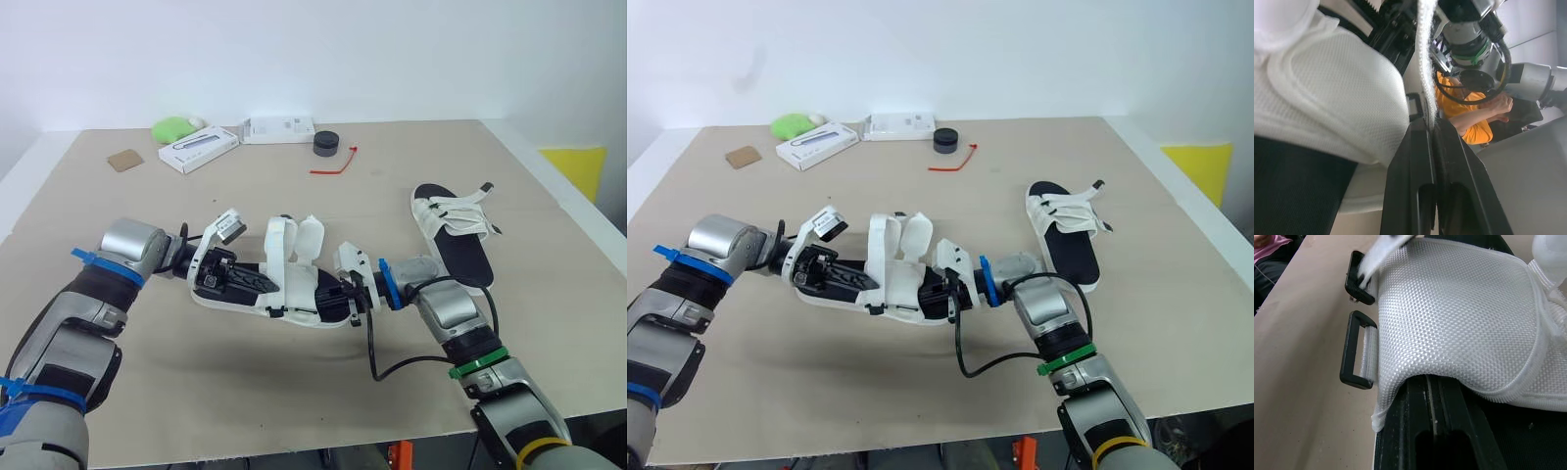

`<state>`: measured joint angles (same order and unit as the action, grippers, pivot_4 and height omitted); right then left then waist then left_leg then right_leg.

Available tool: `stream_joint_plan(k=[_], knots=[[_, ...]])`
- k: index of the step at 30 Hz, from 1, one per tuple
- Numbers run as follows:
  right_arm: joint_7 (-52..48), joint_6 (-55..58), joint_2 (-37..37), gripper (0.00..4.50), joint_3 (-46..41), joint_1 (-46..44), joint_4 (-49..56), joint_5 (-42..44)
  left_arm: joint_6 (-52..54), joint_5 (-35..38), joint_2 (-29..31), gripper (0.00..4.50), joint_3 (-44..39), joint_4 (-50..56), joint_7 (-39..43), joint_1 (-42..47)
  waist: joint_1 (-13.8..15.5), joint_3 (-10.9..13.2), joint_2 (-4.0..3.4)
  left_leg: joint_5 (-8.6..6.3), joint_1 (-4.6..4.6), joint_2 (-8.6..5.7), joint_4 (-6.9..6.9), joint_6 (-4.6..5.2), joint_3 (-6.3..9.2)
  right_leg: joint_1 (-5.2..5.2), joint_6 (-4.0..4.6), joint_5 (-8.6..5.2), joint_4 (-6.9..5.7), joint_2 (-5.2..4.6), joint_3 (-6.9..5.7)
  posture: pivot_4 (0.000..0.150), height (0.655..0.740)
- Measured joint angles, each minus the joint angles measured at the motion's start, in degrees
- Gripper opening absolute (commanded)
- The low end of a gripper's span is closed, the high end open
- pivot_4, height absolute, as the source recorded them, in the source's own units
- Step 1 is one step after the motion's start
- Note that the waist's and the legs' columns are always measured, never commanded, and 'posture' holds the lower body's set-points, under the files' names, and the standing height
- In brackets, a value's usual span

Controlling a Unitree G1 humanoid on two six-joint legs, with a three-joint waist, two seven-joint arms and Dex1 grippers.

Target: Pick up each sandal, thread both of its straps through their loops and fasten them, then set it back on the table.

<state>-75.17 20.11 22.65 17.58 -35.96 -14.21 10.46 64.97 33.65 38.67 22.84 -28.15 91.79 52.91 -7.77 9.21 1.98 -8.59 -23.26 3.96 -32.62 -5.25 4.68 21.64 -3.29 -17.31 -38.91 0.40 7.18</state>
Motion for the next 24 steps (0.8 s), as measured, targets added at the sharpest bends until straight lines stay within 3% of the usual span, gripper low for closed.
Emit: stream_joint_plan(k=[8, 17, 24], knots=[[0.3, 0.0, 0.1, 0.0, 0.0, 0.1, 0.1, 0.0, -6.2, -3.1, -1.4, 0.06, -0.3, -0.9, -0.4, -0.9, 0.0, 0.0, -0.01, 0.01, 0.02, 0.0, -0.05, 0.02, 0.01, -0.01, 0.01, -0.01, -0.07, 0.01, 0.0, 0.15, 0.74], [0.2, 0.0, -0.6, 0.0, 0.5, 0.1, 0.5, 0.0, -8.0, 0.1, 5.0, 0.06, 2.6, 15.8, -0.5, -6.4, 0.0, 0.0, -0.01, -0.01, 0.02, 0.14, -0.01, 0.04, 0.01, 0.04, 0.16, -0.13, -0.13, 0.13, 0.02, 0.15, 0.74], [0.3, 0.0, -0.9, 0.0, 0.9, 0.1, 0.5, 0.3, -22.0, -6.4, 5.4, 0.06, 2.6, 20.8, -2.7, -12.4, 0.1, 0.0, -0.06, -0.1, 0.07, 0.17, 0.0, 0.18, 0.0, -0.03, 0.24, -0.25, -0.13, 0.14, 0.0, 0.15, 0.74]])
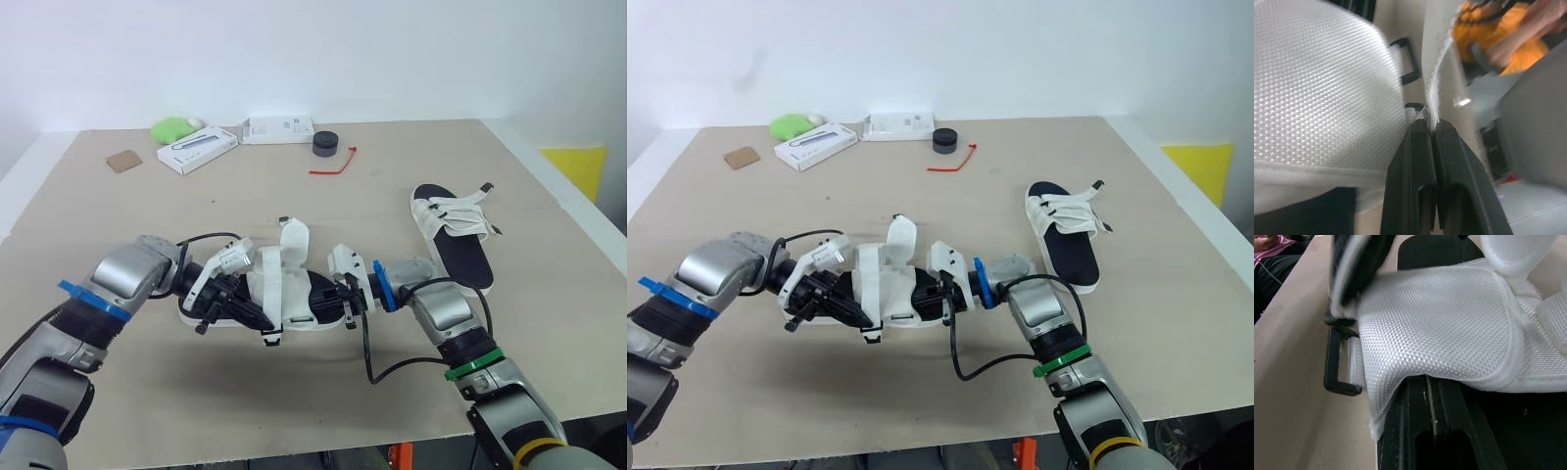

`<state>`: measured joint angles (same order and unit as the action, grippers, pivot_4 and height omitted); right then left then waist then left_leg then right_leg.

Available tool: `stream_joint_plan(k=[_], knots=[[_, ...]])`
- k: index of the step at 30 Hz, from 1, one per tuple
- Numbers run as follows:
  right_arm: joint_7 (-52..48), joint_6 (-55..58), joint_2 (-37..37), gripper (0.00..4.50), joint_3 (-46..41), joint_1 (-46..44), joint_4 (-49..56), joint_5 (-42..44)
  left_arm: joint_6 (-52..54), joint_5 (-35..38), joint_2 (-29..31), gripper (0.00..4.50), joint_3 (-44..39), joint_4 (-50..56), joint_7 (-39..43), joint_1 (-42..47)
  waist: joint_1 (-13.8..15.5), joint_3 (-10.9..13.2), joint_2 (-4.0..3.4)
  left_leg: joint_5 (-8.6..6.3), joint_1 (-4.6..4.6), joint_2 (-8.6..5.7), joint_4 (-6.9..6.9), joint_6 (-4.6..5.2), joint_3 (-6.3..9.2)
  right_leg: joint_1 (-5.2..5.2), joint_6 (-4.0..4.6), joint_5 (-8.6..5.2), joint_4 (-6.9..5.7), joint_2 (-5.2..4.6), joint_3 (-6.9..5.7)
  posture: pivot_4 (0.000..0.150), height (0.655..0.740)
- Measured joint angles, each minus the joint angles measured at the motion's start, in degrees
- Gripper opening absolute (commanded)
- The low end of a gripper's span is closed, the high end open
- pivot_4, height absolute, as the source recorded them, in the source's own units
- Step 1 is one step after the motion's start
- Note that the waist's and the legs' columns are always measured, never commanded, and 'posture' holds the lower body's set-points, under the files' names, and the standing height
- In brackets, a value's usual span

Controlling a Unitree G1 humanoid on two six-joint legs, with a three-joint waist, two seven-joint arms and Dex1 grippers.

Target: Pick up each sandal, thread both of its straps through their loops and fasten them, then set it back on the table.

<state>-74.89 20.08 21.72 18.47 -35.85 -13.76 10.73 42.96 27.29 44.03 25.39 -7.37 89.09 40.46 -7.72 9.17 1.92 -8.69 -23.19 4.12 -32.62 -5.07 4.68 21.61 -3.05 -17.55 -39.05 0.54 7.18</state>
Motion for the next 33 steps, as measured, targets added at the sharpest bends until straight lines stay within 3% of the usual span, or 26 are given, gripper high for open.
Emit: stream_joint_plan(k=[2, 5, 12, 20, 28, 33], knots=[[0.1, 0.0, 0.0, 0.0, 0.0, 0.0, -0.1, 0.0, -3.1, -1.1, -0.5, 0.06, -0.4, 0.1, -0.8, -1.0, 0.1, 0.0, 0.01, 0.0, 0.04, 0.0, 0.0, 0.0, 0.0, -0.05, 0.0, 0.0, 0.0, 0.0, -0.01, 0.15, 0.74], [0.3, 0.0, 0.5, 0.0, -0.3, 0.0, -0.5, 0.0, -5.9, -2.3, -2.8, 0.91, -2.5, 0.4, -3.2, -3.2, 0.5, -0.1, -0.14, 0.0, 0.16, -0.01, -0.13, 0.0, 0.0, -0.26, 0.1, -0.06, 0.0, -0.01, 0.01, 0.15, 0.74], [1.8, 0.3, 1.3, 0.0, -1.0, 0.0, -1.2, -0.5, -5.7, -2.9, -4.4, 4.07, -6.2, 5.8, -7.9, -7.1, 1.6, -0.1, -0.2, -0.07, 0.25, -0.22, -0.89, -0.2, 0.01, -0.28, 0.09, -0.07, 0.02, -0.12, 0.36, 0.15, 0.74], [1.0, 0.6, 1.2, 0.0, -0.9, 0.3, -0.2, -0.2, 2.1, 1.4, 3.3, 4.07, -12.0, 16.5, -9.9, -11.8, 1.3, 0.0, -0.08, -0.08, 0.2, -0.38, -0.78, -0.41, 0.01, -0.2, -0.15, 0.12, 0.0, -0.24, 0.44, 0.15, 0.74], [-0.8, 0.7, 0.8, 0.0, -0.5, 0.4, 0.4, 0.3, 17.7, 15.6, 9.7, 4.07, -21.7, 19.6, -9.3, -11.0, 1.0, 0.1, -0.1, -0.63, -0.06, -0.15, -0.67, 0.14, 0.12, -0.03, -0.09, -0.11, -0.01, 0.18, 0.45, 0.15, 0.74], [-1.0, 0.7, 0.6, 0.0, -0.2, -0.1, 0.1, 0.3, 12.5, 12.9, 14.8, 4.07, -20.2, 23.8, -7.4, -19.5, 0.6, 0.1, -0.11, -0.71, -0.03, -0.16, -0.68, 0.0, 0.07, -0.02, -0.02, -0.2, 0.0, 0.14, 0.48, 0.15, 0.74]])
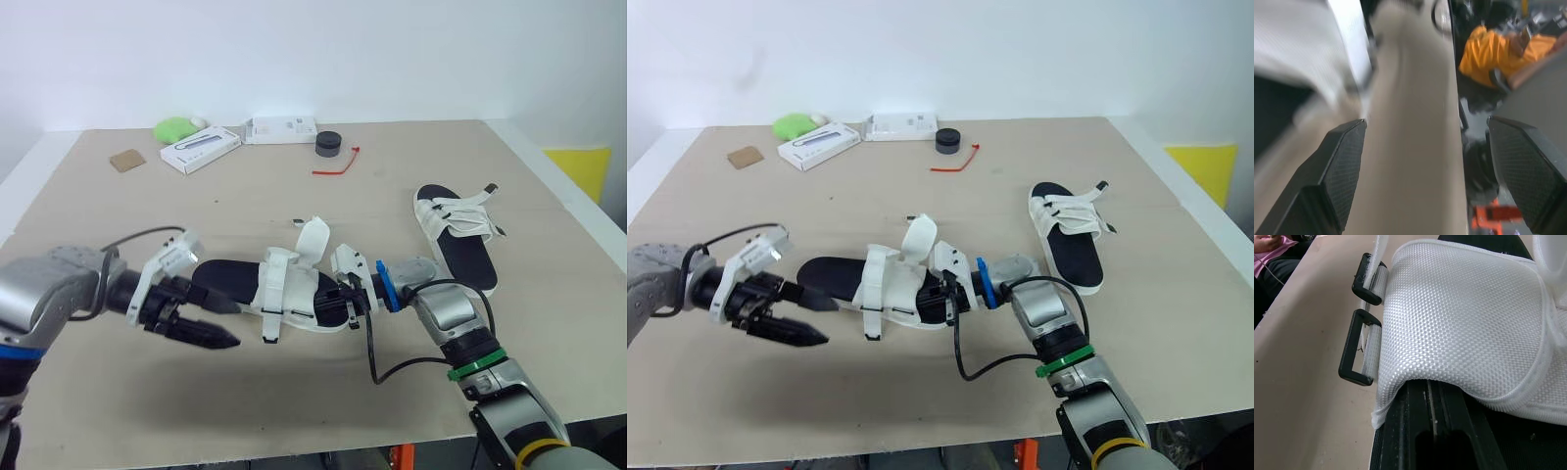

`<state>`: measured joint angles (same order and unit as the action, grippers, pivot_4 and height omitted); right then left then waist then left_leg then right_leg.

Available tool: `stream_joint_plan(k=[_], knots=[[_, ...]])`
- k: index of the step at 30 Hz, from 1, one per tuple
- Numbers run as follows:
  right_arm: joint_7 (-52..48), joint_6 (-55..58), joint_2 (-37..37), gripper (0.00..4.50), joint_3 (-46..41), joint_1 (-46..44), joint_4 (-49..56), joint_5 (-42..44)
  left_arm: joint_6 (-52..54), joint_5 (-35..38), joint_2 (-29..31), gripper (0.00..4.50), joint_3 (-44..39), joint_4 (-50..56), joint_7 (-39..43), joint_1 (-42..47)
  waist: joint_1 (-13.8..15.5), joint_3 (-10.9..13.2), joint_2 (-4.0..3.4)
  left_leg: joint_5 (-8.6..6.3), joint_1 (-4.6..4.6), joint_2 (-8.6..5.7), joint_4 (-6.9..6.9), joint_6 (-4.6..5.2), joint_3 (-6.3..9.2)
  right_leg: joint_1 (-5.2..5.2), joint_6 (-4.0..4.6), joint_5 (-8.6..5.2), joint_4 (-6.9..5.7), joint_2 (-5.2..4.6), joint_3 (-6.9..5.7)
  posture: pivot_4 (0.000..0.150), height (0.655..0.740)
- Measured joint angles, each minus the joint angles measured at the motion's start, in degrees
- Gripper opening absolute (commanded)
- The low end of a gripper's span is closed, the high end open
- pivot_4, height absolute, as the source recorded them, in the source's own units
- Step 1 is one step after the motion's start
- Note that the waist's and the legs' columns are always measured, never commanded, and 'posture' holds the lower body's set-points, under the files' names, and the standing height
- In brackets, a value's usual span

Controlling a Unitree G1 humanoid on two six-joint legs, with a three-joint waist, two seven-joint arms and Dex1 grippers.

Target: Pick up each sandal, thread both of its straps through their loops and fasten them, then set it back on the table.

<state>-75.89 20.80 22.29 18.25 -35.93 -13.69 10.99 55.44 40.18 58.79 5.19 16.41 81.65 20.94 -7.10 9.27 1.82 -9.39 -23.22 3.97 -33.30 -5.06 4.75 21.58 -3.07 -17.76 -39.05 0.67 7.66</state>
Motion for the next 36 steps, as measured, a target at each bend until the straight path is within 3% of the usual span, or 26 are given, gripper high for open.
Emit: stream_joint_plan(k=[4, 9, 13, 24, 27, 34, 36], knots=[[0.1, 0.1, 0.2, 0.0, -0.2, 0.0, -0.1, 0.0, -9.8, -7.9, -4.0, 4.07, 5.2, 1.3, -4.8, -7.5, 0.2, 0.2, 0.07, 0.0, 0.0, 0.01, -0.07, -0.05, 0.02, -0.05, 0.18, -0.08, -0.02, -0.02, 0.0, 0.15, 0.74], [0.8, 0.4, 0.4, 0.0, -0.4, 0.2, 0.5, 0.0, -17.1, -11.4, -13.2, 4.07, 5.6, -0.7, -12.0, -8.0, 0.4, 0.1, 0.12, 0.01, 0.04, 0.0, -0.19, -0.07, -0.06, -0.1, 0.13, -0.03, -0.02, -0.04, 0.08, 0.15, 0.74], [1.1, 0.6, 0.6, 0.0, -0.4, 0.7, 1.2, 0.0, -19.5, -12.6, -16.6, 4.07, 5.6, -4.3, -14.5, -5.9, 0.6, 0.1, 0.11, 0.01, 0.06, 0.0, -0.19, -0.07, -0.05, -0.12, 0.12, -0.03, -0.02, -0.02, 0.07, 0.15, 0.74], [1.4, 1.2, 1.0, 0.0, -0.5, 0.9, 1.8, 0.0, -20.3, -13.2, -17.9, 4.07, 5.9, -6.2, -14.5, -4.8, 0.8, 0.1, 0.11, 0.01, 0.08, -0.01, -0.22, -0.07, -0.05, -0.17, 0.09, -0.01, -0.01, -0.04, 0.08, 0.15, 0.74], [1.4, 1.2, 1.0, 0.0, -0.5, 0.9, 1.8, 0.0, -19.2, -12.7, -18.3, 3.41, 5.8, -6.1, -14.7, -4.7, 0.8, 0.1, 0.11, 0.01, 0.08, -0.01, -0.22, -0.07, -0.05, -0.17, 0.09, -0.02, -0.01, -0.04, 0.08, 0.15, 0.74], [1.2, 1.2, 0.7, 0.0, -0.5, 1.0, 1.8, 0.1, -13.8, -9.1, -19.0, 0.17, 6.3, -2.0, -14.8, -6.8, 0.6, 0.1, 0.12, 0.0, 0.06, 0.0, -0.1, -0.06, -0.02, -0.11, -0.02, 0.04, -0.02, 0.01, 0.05, 0.15, 0.74], [1.3, 1.2, 0.6, 0.0, -0.5, 1.0, 1.8, 0.1, -12.2, -8.1, -17.9, 0.07, 6.3, -1.1, -14.4, -7.0, 0.6, 0.1, 0.13, 0.0, 0.05, 0.0, -0.11, -0.07, -0.02, -0.1, 0.03, 0.01, -0.02, 0.0, 0.07, 0.15, 0.74]])
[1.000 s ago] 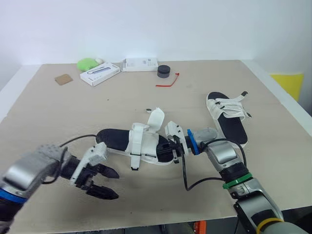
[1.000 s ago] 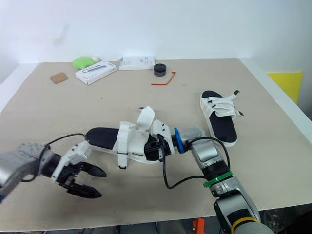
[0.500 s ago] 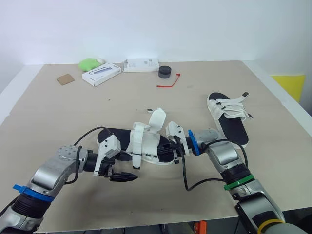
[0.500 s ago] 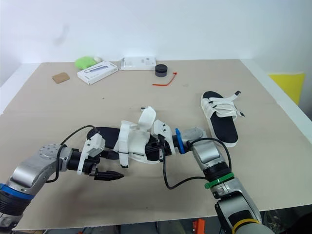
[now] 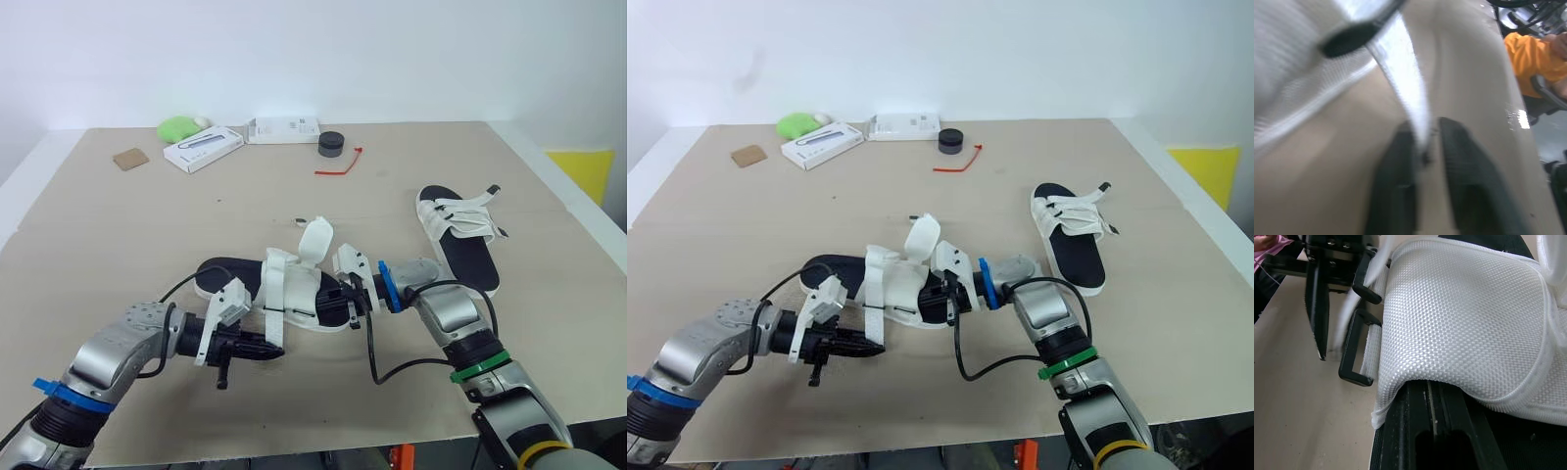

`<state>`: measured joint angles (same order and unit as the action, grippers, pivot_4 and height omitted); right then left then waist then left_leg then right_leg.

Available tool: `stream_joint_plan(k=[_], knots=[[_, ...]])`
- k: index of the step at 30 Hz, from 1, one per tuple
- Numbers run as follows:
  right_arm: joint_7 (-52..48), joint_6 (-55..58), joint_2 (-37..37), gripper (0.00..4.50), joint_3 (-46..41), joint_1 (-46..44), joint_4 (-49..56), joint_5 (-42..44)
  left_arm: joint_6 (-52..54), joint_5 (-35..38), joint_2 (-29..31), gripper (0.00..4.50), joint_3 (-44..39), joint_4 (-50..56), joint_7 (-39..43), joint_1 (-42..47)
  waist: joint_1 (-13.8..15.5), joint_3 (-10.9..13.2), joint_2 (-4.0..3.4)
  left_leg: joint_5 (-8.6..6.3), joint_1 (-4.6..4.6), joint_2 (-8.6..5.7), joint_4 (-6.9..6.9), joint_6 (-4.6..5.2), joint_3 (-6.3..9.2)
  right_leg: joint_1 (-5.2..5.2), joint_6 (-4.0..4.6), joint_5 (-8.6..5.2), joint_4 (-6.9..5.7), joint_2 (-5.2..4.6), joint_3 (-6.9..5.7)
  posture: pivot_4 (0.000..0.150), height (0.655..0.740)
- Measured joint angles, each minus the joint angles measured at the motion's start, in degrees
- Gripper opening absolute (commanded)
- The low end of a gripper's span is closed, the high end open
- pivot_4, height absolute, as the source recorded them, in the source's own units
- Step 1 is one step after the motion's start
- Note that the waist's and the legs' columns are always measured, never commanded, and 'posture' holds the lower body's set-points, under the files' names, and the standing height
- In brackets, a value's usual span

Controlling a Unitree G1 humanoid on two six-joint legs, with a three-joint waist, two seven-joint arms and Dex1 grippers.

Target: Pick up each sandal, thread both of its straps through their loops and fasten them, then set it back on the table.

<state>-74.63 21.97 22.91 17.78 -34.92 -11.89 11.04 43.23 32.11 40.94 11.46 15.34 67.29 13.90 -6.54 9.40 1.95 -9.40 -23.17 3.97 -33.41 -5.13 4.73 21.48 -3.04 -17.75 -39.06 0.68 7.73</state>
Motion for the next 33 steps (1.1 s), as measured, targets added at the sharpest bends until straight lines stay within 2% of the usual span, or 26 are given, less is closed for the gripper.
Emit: stream_joint_plan(k=[7, 12, 15, 19, 23, 27, 33], knots=[[-0.1, 0.0, -0.3, 0.0, 0.0, -0.3, -0.3, 0.0, 6.7, 5.2, 5.4, 0.07, -0.3, 3.2, 3.2, -0.4, -0.2, 0.1, 0.04, 0.0, -0.01, 0.0, 0.02, 0.0, -0.01, 0.05, 0.14, -0.09, 0.0, 0.0, 0.0, 0.15, 0.74], [-0.4, -0.1, -0.5, 0.0, 0.0, -0.7, -0.8, 0.0, 17.0, 16.8, 15.0, 0.07, -3.6, 9.2, 9.9, 1.7, -0.5, 0.3, 0.15, 0.0, -0.02, 0.01, 0.02, -0.02, -0.02, 0.08, 0.14, -0.09, 0.0, -0.02, -0.01, 0.15, 0.74], [-0.5, -0.3, -0.6, 0.0, 0.1, -1.0, -1.1, 0.0, 19.8, 21.0, 16.9, 0.07, -5.1, 10.6, 11.6, 3.9, -0.6, 0.4, 0.15, 0.0, -0.02, 0.01, 0.0, -0.03, -0.02, 0.08, 0.14, -0.08, 0.0, -0.02, -0.01, 0.15, 0.74], [-0.7, -0.7, -0.8, 0.0, 0.3, -1.4, -1.6, 0.0, 26.4, 29.9, 12.2, 0.07, -8.3, 7.9, 7.5, 10.1, -0.8, 0.5, 0.16, 0.0, -0.02, 0.01, -0.02, -0.02, -0.02, 0.07, 0.12, -0.07, 0.0, -0.02, -0.02, 0.15, 0.74], [-0.9, -0.8, -0.9, 0.0, 0.3, -1.5, -1.8, 0.0, 33.5, 37.2, 3.0, 0.07, -10.8, -1.6, -3.2, 16.4, -0.9, 0.5, 0.18, 0.0, -0.02, 0.0, -0.03, -0.02, 0.0, 0.04, -0.17, 0.1, 0.0, 0.01, -0.02, 0.15, 0.74], [-1.0, -0.8, -0.8, 0.0, 0.2, -1.6, -2.0, 0.0, 37.4, 39.3, -5.7, 0.07, -14.0, -13.9, -14.3, 21.5, -0.9, 0.5, 0.15, 0.01, -0.01, -0.03, -0.1, -0.02, 0.05, -0.05, -0.26, 0.16, 0.0, 0.01, -0.03, 0.15, 0.74], [-0.8, -0.8, -0.8, 0.0, 0.1, -1.5, -1.9, 0.0, 41.5, 39.5, -12.3, 0.07, -18.4, -28.6, -24.0, 26.3, -0.9, 0.6, 0.19, 0.07, -0.04, -0.04, -0.1, -0.12, 0.1, -0.04, -0.31, 0.22, 0.0, 0.03, -0.05, 0.15, 0.74]])
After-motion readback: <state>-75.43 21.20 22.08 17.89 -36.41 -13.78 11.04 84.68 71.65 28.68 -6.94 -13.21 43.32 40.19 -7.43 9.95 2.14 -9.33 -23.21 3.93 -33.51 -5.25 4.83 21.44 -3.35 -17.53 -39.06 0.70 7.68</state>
